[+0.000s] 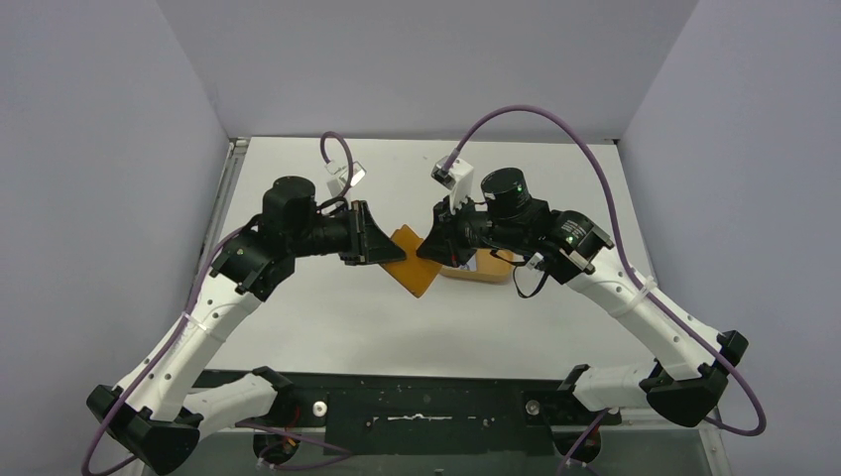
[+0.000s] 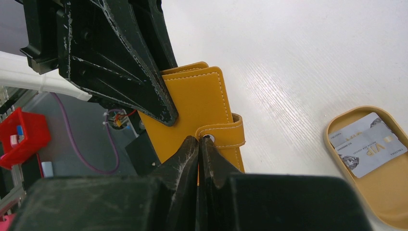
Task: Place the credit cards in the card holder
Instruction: Close the card holder at the center of the board.
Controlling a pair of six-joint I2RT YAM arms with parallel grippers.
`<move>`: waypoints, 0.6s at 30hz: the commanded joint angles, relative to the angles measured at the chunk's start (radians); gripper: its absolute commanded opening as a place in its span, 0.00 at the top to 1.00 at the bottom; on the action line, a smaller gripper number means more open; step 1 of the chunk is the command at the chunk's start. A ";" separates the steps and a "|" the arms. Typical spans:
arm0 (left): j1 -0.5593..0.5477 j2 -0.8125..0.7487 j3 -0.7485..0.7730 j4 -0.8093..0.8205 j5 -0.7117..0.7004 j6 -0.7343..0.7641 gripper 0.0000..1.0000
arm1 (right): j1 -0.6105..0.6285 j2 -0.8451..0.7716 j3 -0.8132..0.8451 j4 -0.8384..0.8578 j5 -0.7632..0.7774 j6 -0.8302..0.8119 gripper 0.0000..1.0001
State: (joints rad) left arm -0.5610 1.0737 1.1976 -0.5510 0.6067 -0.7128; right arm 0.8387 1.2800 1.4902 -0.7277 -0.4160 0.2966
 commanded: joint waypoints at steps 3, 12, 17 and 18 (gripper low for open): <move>0.004 -0.032 0.032 0.062 0.021 0.006 1.00 | 0.002 -0.014 -0.006 0.023 -0.025 0.010 1.00; 0.004 -0.033 0.039 0.090 0.036 -0.017 1.00 | 0.008 -0.008 -0.026 0.045 -0.035 0.028 1.00; 0.004 -0.035 0.040 0.113 0.049 -0.037 1.00 | 0.011 -0.005 -0.041 0.069 -0.040 0.044 1.00; 0.004 -0.036 0.040 0.118 0.052 -0.041 1.00 | 0.013 -0.003 -0.043 0.073 -0.039 0.048 1.00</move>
State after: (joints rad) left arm -0.5560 1.0733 1.1973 -0.5583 0.6067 -0.7216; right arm 0.8387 1.2800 1.4696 -0.7044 -0.4255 0.3157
